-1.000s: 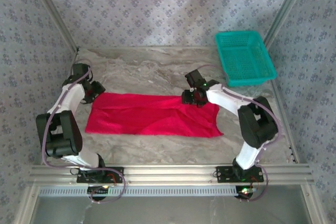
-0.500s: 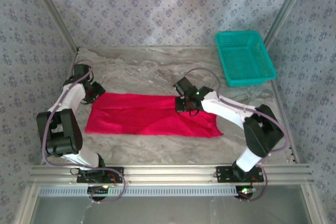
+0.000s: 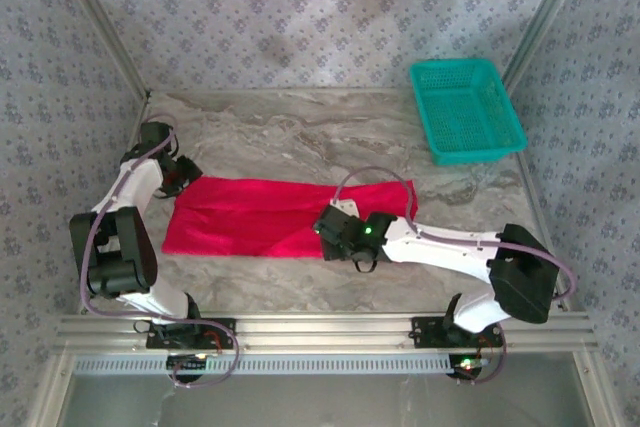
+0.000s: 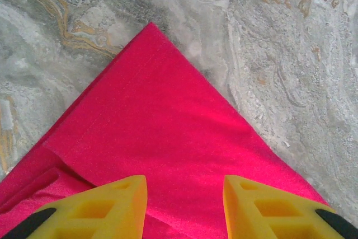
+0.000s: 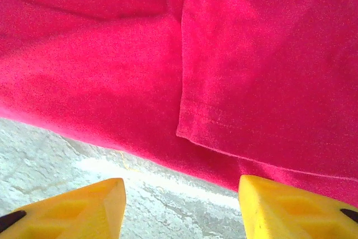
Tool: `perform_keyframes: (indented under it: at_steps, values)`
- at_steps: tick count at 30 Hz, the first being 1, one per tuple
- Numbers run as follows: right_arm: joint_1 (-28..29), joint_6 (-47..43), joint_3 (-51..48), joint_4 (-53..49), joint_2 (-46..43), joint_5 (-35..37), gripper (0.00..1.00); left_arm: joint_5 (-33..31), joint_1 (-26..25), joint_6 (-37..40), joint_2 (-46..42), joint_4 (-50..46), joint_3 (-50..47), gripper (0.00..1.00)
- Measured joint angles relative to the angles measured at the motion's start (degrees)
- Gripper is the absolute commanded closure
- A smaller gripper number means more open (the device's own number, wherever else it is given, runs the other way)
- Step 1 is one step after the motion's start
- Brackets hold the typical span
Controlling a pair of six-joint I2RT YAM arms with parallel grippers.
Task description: Fold the inside-out t-shirt
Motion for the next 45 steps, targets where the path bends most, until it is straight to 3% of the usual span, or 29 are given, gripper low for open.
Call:
perform_keyframes:
  at_steps: [4,7,11,15,22,26,27,33,42,45]
  values:
    - [-4.8,-1.4,5.6,-1.0,0.0,-0.5,0.36,1.3,-0.5,0.0,0.8,-0.1,1.2,0.6]
    - [-13.1,-2.6,8.2,2.2,0.9,-3.9,0.36,3.3,-0.9,-0.6,2.1,0.9,1.7,0.6]
    - [-23.6,-3.1,9.0,8.3,7.9,-9.5,0.36,6.8,-0.9,-2.0,6.8,3.5,1.9,0.6]
    - [-28.8,-3.0,6.1,11.8,15.6,-13.4,0.36,9.8,0.4,-3.0,12.9,5.9,1.9,0.63]
    - [-31.4,-3.5,0.7,14.9,14.5,-15.3,0.31,13.3,6.0,-3.5,16.2,9.6,0.9,0.63]
    - [-31.5,-6.5,-0.6,11.7,10.7,-14.7,0.03,13.2,6.3,-3.5,15.3,10.7,-0.2,0.62]
    - [-31.5,-7.3,-1.0,10.3,8.7,-14.1,0.0,13.0,6.3,-3.4,15.0,10.7,-0.4,0.62]
    - [-32.6,-9.7,-1.6,2.5,1.3,-11.1,0.0,10.9,5.9,-3.4,12.2,8.9,-1.1,0.59]
    - [-33.6,-12.3,-1.2,-4.2,9.7,-7.1,0.0,10.4,5.7,-3.0,5.6,6.0,-1.1,0.6]
    - [-34.1,-12.5,-1.1,-4.2,11.0,-7.5,0.07,10.3,5.7,-2.8,4.6,5.5,-1.1,0.6]
